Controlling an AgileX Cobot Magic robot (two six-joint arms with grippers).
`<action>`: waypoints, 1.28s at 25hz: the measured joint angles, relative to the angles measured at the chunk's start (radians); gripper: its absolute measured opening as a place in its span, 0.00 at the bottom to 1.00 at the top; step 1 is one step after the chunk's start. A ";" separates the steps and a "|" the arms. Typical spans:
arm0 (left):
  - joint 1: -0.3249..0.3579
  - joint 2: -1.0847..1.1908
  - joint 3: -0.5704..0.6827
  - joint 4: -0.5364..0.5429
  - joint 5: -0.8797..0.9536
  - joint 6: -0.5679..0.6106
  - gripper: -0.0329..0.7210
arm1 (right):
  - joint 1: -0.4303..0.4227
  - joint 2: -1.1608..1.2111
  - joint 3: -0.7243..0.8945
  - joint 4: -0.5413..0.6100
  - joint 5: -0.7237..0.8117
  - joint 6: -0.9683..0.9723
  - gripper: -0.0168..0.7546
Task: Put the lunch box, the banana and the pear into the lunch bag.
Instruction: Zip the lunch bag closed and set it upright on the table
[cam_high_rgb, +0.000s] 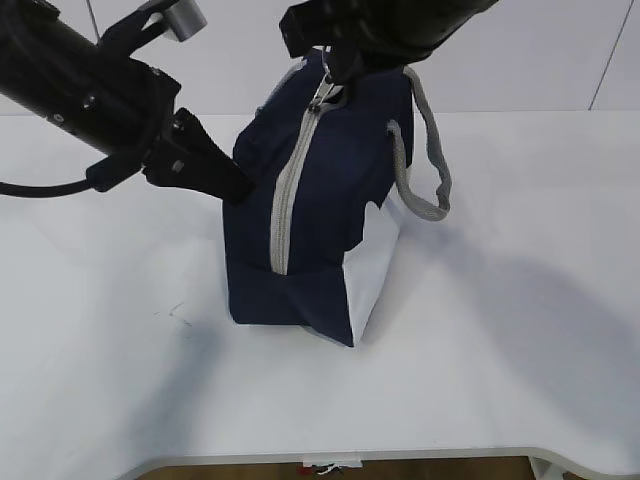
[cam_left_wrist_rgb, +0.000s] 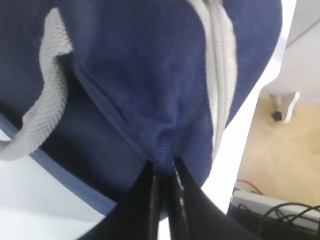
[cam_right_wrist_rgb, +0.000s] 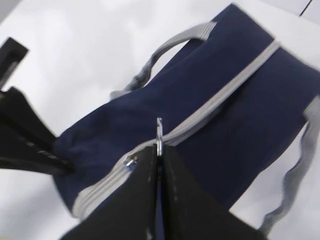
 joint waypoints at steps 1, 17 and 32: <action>0.000 -0.008 0.000 0.009 0.005 0.000 0.04 | 0.000 0.002 -0.004 -0.015 0.000 0.002 0.04; 0.002 -0.037 0.000 0.155 0.104 -0.050 0.04 | -0.060 0.067 -0.010 -0.133 -0.098 0.047 0.04; 0.002 -0.037 0.000 0.177 0.150 -0.058 0.04 | -0.149 0.234 -0.176 -0.149 -0.150 0.049 0.04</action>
